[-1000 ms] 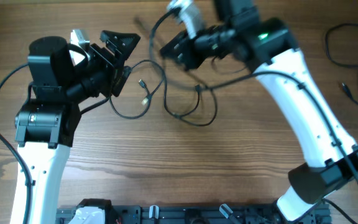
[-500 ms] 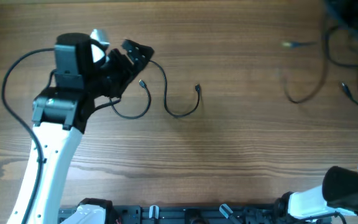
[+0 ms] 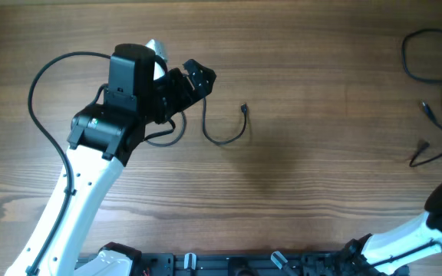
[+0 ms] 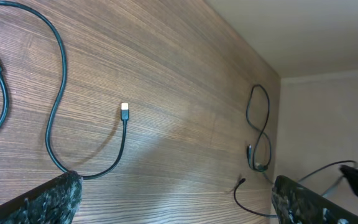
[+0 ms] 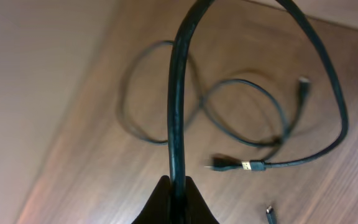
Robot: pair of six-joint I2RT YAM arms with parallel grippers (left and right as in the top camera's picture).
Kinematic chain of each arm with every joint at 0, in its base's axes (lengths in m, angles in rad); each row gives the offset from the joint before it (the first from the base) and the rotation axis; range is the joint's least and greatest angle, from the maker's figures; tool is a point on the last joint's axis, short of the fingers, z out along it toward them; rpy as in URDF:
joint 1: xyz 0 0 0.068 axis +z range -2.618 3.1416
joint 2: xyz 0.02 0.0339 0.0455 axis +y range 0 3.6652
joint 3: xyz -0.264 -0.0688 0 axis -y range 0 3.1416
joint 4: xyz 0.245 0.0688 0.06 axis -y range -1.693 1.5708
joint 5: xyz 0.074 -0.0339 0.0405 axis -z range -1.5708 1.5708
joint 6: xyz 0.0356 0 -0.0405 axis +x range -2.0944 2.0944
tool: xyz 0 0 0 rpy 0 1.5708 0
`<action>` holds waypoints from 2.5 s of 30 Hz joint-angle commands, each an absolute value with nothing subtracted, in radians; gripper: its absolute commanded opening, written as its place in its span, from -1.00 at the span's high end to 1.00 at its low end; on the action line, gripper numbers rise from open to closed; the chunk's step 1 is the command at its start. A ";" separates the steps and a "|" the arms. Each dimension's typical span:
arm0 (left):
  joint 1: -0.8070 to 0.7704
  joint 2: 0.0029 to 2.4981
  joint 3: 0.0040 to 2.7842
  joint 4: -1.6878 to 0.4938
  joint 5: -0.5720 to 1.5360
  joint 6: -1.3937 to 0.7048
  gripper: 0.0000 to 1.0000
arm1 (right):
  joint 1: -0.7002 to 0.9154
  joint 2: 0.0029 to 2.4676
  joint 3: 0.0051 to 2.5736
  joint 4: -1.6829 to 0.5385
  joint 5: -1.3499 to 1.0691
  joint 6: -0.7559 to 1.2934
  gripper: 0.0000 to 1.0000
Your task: Untangle cables
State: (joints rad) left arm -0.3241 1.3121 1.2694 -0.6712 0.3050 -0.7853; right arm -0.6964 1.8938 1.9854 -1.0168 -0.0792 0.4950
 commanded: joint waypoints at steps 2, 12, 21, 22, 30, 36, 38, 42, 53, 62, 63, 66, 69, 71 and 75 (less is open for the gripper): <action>-0.332 1.319 1.279 -0.670 0.279 -0.762 -1.00 | -0.702 2.031 1.995 -0.992 0.007 0.554 0.41; -0.332 1.319 1.279 -0.670 0.278 -0.758 -1.00 | -0.701 1.975 1.995 -1.054 -0.121 0.550 -1.00; -0.332 1.319 1.279 -0.667 0.213 -0.634 -0.99 | -0.657 1.773 1.995 -1.089 -0.521 0.250 -0.99; -0.332 1.319 1.279 -0.667 0.191 -0.605 -0.99 | -0.641 1.760 1.995 -1.100 -0.567 0.207 -0.99; -0.292 1.319 1.279 -0.783 -0.117 -0.533 -1.00 | -0.319 1.744 1.995 -1.185 -0.617 0.022 -0.99; -0.131 1.319 1.279 -0.920 -0.157 -0.645 -1.00 | -0.009 1.801 1.995 -1.104 -0.487 0.020 -0.99; -0.088 1.319 1.279 -0.947 -0.154 -0.645 -1.00 | 0.078 1.837 1.995 -1.062 -0.482 0.000 -0.98; -0.031 1.319 1.279 -0.992 -0.154 -0.651 -1.00 | 0.232 1.939 1.995 -0.953 -0.482 0.000 -0.94; 0.078 1.319 1.279 -1.055 -0.147 -0.663 -1.00 | 0.485 2.318 1.995 -0.551 -0.479 -0.108 -0.93; 0.083 1.319 1.279 -1.089 -0.147 -0.659 -1.00 | 0.532 2.536 1.995 -0.342 -0.471 -0.155 -0.94; 0.083 1.319 1.279 -1.090 -0.148 -0.659 -1.00 | 0.533 2.547 1.995 -0.332 -0.471 -0.155 -0.93; 0.083 1.319 1.279 -1.093 -0.147 -0.659 -1.00 | 0.536 2.556 1.995 -0.314 -0.473 -0.153 -0.92; 0.083 1.319 1.279 -1.093 -0.147 -0.660 -1.00 | 0.554 2.561 1.994 -0.319 -0.476 -0.154 -0.80; 0.083 1.319 1.279 -1.093 -0.147 -0.659 -1.00 | 0.574 2.564 1.988 -0.327 -0.469 -0.158 -0.67; 0.083 1.319 1.279 -1.093 -0.147 -0.660 -1.00 | 0.598 2.564 1.985 -0.356 -0.351 -0.137 -0.12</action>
